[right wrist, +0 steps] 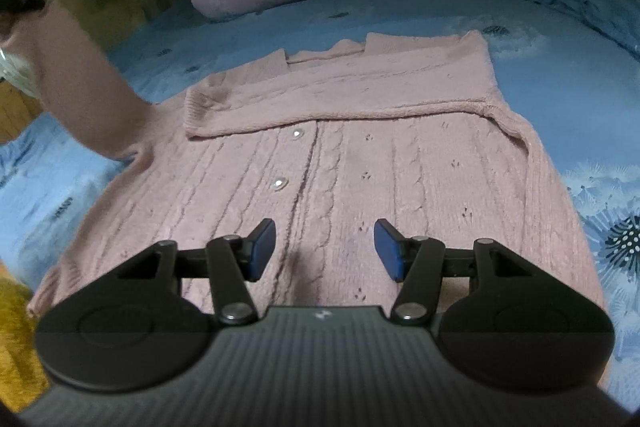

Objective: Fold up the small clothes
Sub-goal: 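Grasp the sleeve cuff with the left tool, fold it across the body, release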

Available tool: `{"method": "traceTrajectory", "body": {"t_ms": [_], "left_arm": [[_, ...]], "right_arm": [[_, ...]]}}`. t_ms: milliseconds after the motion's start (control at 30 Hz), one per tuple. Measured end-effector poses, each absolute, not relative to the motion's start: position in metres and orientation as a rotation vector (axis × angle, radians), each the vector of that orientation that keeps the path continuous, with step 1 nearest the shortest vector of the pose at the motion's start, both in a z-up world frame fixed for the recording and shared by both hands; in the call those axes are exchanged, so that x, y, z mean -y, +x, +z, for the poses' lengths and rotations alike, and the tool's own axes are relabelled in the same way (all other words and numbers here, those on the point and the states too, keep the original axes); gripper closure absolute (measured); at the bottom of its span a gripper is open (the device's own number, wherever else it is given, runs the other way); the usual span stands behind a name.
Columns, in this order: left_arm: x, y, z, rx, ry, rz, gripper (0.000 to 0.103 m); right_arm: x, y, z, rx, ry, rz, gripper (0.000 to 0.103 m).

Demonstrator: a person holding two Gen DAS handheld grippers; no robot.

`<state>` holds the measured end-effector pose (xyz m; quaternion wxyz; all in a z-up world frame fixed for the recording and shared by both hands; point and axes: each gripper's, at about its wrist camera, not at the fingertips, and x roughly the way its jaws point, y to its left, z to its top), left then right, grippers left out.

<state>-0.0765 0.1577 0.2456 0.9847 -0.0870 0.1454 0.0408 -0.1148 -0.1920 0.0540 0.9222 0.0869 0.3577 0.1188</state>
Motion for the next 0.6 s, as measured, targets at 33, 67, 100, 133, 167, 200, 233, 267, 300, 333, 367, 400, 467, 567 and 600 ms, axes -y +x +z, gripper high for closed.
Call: {"method": "traceTrajectory", "body": {"t_ms": [33, 67, 100, 133, 167, 200, 233, 267, 300, 333, 367, 400, 467, 567, 600], "left_arm": [[-0.147, -0.073, 0.247, -0.294, -0.176, 0.065, 0.078], [-0.132, -0.069, 0.247, -0.298, -0.174, 0.041, 0.078], [-0.119, -0.066, 0.246, -0.302, -0.173, 0.021, 0.078], [-0.107, -0.063, 0.245, -0.306, -0.172, 0.003, 0.078], [-0.094, -0.059, 0.243, -0.314, -0.173, -0.018, 0.078], [-0.082, -0.055, 0.239, -0.322, -0.176, -0.036, 0.078], [-0.070, -0.052, 0.235, -0.332, -0.179, -0.055, 0.078], [-0.058, -0.048, 0.231, -0.344, -0.181, -0.074, 0.078], [-0.047, -0.043, 0.225, -0.360, -0.183, -0.095, 0.078], [-0.039, -0.038, 0.218, -0.378, -0.186, -0.110, 0.078], [-0.030, -0.031, 0.212, -0.398, -0.188, -0.126, 0.078], [-0.019, -0.027, 0.205, -0.425, -0.170, -0.151, 0.078], [0.003, -0.016, 0.189, -0.456, -0.150, -0.174, 0.078], [0.028, -0.004, 0.160, -0.506, -0.114, -0.197, 0.078], [0.035, 0.001, 0.150, -0.531, -0.104, -0.205, 0.078]], "right_arm": [[0.194, -0.115, 0.054, -0.731, 0.182, 0.245, 0.046], [0.196, -0.116, 0.055, -0.726, 0.181, 0.243, 0.046], [0.197, -0.116, 0.055, -0.721, 0.177, 0.238, 0.046], [0.198, -0.116, 0.056, -0.716, 0.172, 0.235, 0.046], [0.200, -0.116, 0.057, -0.710, 0.169, 0.233, 0.046], [0.202, -0.116, 0.058, -0.701, 0.165, 0.230, 0.046], [0.204, -0.116, 0.059, -0.693, 0.163, 0.227, 0.046], [0.207, -0.116, 0.061, -0.684, 0.160, 0.223, 0.046], [0.209, -0.116, 0.062, -0.678, 0.158, 0.219, 0.046], [0.212, -0.115, 0.062, -0.670, 0.157, 0.215, 0.046], [0.215, -0.115, 0.063, -0.662, 0.159, 0.210, 0.046], [0.218, -0.114, 0.063, -0.656, 0.163, 0.207, 0.046], [0.223, -0.113, 0.062, -0.650, 0.172, 0.201, 0.046], [0.229, -0.109, 0.056, -0.660, 0.183, 0.194, 0.046], [0.230, -0.108, 0.053, -0.665, 0.190, 0.193, 0.046]]}}
